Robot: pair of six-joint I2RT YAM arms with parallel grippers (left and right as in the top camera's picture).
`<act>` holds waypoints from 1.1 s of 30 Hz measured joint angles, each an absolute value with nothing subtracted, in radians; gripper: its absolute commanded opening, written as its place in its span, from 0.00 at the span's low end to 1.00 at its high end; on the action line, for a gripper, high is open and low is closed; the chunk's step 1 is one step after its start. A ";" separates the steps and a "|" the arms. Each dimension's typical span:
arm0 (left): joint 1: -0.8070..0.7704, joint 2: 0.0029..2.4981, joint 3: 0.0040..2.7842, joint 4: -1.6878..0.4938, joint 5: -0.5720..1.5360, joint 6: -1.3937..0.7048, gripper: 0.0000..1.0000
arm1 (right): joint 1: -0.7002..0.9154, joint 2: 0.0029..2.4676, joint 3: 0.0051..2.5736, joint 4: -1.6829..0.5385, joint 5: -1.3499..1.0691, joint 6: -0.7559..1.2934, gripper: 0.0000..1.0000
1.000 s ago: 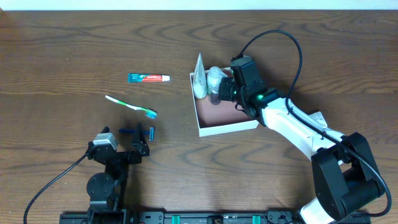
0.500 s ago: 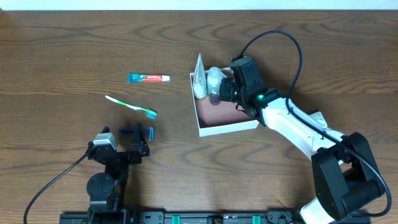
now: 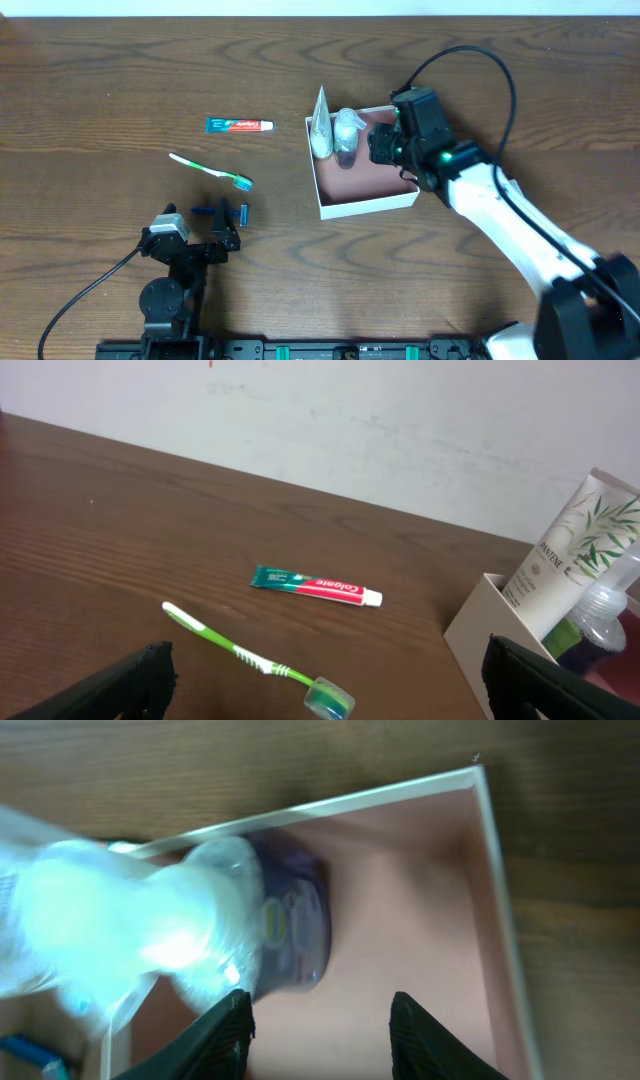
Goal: Pack container
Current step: 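Move the right gripper to the green-white soap box and grasp it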
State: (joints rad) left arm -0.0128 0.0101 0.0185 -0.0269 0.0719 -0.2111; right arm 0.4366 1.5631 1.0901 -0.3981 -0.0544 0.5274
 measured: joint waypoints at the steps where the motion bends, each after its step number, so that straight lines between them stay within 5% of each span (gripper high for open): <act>1: -0.013 0.010 0.019 -0.027 0.072 -0.211 0.98 | 0.437 1.541 1.090 -0.424 -0.054 0.524 0.56; 5: -0.013 0.010 0.019 -0.027 0.072 -0.211 0.98 | 0.429 1.444 1.091 -0.559 -0.052 0.509 0.74; 10: -0.013 0.010 0.019 -0.027 0.072 -0.211 0.98 | 0.357 1.290 1.092 -0.788 -0.039 0.488 0.86; 21: -0.013 0.010 0.019 -0.027 0.072 -0.211 0.98 | 0.110 1.186 1.093 -1.116 0.109 0.580 0.96; 33: -0.013 0.010 0.019 -0.027 0.072 -0.211 0.98 | -0.058 1.426 1.093 -1.029 0.208 0.854 0.99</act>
